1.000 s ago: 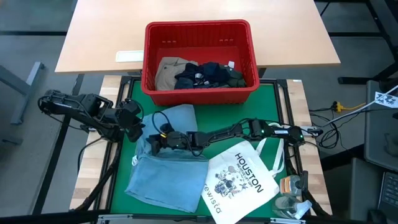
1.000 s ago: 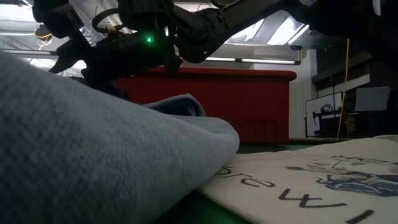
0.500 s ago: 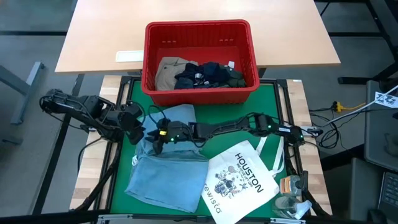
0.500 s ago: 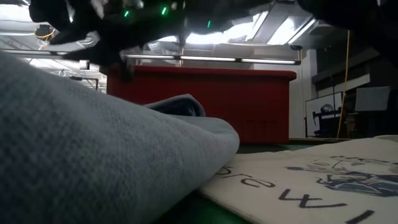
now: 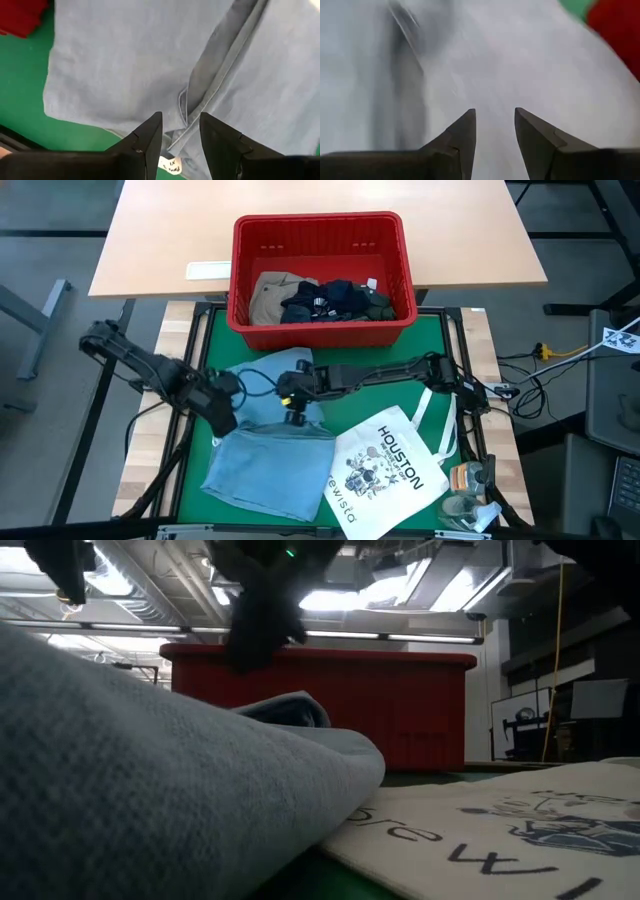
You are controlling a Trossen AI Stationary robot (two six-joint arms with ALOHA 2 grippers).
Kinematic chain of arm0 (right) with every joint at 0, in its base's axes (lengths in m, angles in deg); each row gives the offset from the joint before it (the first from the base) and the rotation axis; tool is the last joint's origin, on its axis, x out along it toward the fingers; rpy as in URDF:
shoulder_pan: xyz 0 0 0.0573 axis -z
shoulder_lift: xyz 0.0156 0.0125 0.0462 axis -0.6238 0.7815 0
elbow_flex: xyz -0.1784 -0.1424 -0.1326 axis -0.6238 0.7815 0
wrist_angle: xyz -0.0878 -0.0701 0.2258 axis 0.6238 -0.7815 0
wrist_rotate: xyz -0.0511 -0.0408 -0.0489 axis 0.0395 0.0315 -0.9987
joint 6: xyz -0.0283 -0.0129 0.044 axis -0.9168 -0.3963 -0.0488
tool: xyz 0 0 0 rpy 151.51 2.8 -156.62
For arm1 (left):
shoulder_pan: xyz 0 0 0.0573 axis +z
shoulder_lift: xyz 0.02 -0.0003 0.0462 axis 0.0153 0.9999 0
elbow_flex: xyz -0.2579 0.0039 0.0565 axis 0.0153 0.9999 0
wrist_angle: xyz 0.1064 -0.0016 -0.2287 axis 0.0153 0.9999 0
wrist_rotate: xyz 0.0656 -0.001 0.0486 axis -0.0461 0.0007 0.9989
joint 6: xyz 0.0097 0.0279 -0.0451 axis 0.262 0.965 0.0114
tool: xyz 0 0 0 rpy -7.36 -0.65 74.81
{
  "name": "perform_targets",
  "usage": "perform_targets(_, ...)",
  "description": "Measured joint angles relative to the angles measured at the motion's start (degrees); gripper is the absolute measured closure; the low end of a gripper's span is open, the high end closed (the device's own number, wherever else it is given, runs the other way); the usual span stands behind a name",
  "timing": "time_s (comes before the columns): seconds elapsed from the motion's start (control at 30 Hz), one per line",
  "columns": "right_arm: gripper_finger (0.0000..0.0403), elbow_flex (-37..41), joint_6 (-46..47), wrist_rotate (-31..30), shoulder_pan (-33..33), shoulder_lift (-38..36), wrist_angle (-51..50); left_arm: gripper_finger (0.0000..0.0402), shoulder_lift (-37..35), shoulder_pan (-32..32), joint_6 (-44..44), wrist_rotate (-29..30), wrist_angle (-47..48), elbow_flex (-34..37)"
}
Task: Fold Laundry from Bin
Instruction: Fold the blue jeans
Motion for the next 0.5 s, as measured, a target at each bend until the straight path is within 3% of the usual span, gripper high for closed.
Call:
perform_targets(0.27,0.0269,0.1,-6.0,-1.0,0.0,0.0,-5.9,0.0276,8.8,-5.2,-3.6,0.2,-2.2,3.6)
perform_targets(0.5,0.0269,3.5,-7.0,-0.4,0.5,1.2,-8.4,0.0276,11.0,-5.8,-5.6,0.4,-16.6,15.3)
